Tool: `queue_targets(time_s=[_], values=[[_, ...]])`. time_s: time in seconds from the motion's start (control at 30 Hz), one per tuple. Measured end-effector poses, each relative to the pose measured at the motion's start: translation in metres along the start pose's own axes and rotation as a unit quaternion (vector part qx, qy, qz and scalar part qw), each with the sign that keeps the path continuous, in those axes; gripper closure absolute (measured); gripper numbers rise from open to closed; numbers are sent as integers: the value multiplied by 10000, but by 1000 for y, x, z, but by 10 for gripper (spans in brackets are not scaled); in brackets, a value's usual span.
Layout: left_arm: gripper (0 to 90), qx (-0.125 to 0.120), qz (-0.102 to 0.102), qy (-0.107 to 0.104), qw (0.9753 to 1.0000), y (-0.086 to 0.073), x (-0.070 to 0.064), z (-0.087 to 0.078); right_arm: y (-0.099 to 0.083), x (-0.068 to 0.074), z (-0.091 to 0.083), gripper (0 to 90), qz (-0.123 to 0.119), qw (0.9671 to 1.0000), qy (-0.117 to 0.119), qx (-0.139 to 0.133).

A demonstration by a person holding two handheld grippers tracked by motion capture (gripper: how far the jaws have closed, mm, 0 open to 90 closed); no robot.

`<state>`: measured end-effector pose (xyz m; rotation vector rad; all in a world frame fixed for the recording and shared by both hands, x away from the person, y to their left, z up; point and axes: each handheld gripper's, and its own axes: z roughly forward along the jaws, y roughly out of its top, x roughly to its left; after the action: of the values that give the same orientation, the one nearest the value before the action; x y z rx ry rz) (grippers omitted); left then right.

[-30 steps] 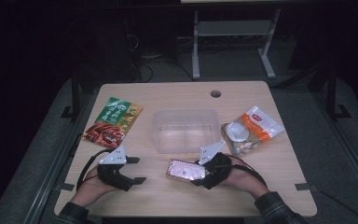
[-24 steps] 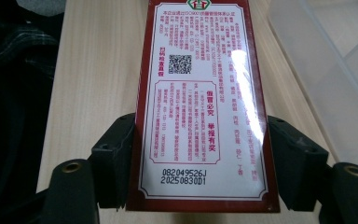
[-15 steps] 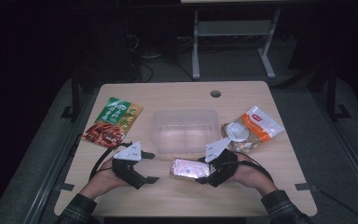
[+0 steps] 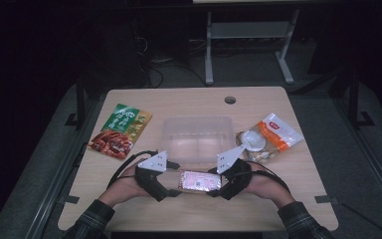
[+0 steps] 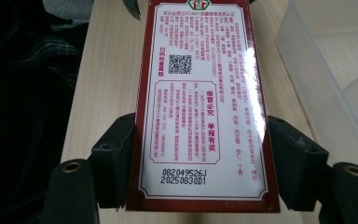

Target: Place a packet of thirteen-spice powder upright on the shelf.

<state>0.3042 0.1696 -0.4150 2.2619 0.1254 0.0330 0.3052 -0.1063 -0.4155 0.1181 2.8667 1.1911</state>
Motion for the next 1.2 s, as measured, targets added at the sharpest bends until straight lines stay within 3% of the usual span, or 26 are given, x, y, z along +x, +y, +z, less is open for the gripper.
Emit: queue_targets(time_s=[0.37, 0.77, 1.0, 1.2], values=[[153, 49, 156, -220, 9996, 7, -6, 16, 4, 4, 2, 316, -64, 9999, 115, -33], [280, 35, 65, -350, 9994, 6, -8, 18, 5, 6, 3, 315, -108, 9996, 209, -143], [306, 38, -31, -536, 9986, 4, -8, 19, 4, 7, 4, 313, -125, 9994, 315, -108], [314, 54, -98, -572, 9983, 4, -7, 18, 2, 7, 7, 272, -58, 9992, 384, -121]])
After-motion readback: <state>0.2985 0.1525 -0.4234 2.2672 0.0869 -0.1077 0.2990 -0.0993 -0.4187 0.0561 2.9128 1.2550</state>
